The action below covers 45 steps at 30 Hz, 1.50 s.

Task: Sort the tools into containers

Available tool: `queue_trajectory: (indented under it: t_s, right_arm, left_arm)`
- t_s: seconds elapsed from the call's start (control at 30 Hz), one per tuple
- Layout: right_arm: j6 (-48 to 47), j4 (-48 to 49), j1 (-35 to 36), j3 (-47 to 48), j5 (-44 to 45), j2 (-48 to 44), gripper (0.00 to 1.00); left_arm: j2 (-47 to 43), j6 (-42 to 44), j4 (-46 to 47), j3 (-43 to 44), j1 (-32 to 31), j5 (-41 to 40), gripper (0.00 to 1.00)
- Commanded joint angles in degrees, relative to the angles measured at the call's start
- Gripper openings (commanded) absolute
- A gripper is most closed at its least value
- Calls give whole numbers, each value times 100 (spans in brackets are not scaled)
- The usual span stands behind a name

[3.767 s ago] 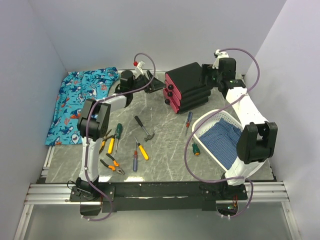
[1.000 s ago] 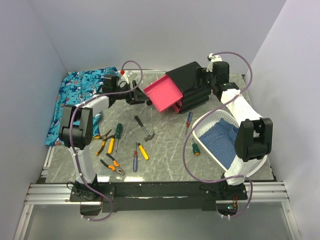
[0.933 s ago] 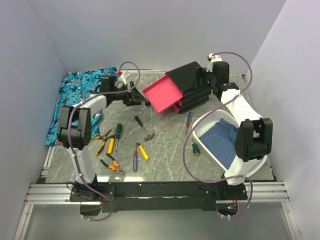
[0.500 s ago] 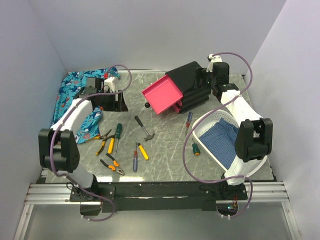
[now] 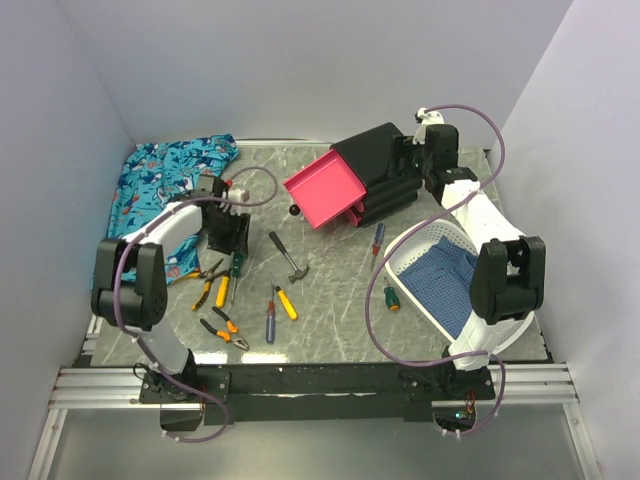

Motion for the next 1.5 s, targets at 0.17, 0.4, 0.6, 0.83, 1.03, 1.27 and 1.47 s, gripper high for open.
queue_trajectory:
  t_s: [0.17,0.4,0.6,0.83,1.03,1.27,1.47]
  right_arm:
    - [-180,-274,95,-402,-67,-115,92]
    - [-189,-239,95,-437,-58,-133,92]
    - [-215,-274,95,-296,-6,-98,92]
    - [-215,-283,86,-445,64,-186,92]
    - [-408,-248,86,-665,126,-353,93]
    - [-452,-265,86,-788,144,-458,93]
    - [-514,-204,86,-885,188,-432,93]
  left_arm:
    - [795,-94,3,557,-179,-219,50]
    - [1102,1,-242,767,-179,-159,31]
    - [753,-120,-226,1505,-22,1489,1]
    - [197,-1943,2222,1762,172,4040,1]
    - [1242,-4671,4774,2278,67,4614,1]
    - [1963,-4956,4890,3097,-258,3868,1]
    - [2227,-4710,4724,3343,-689,3340,1]
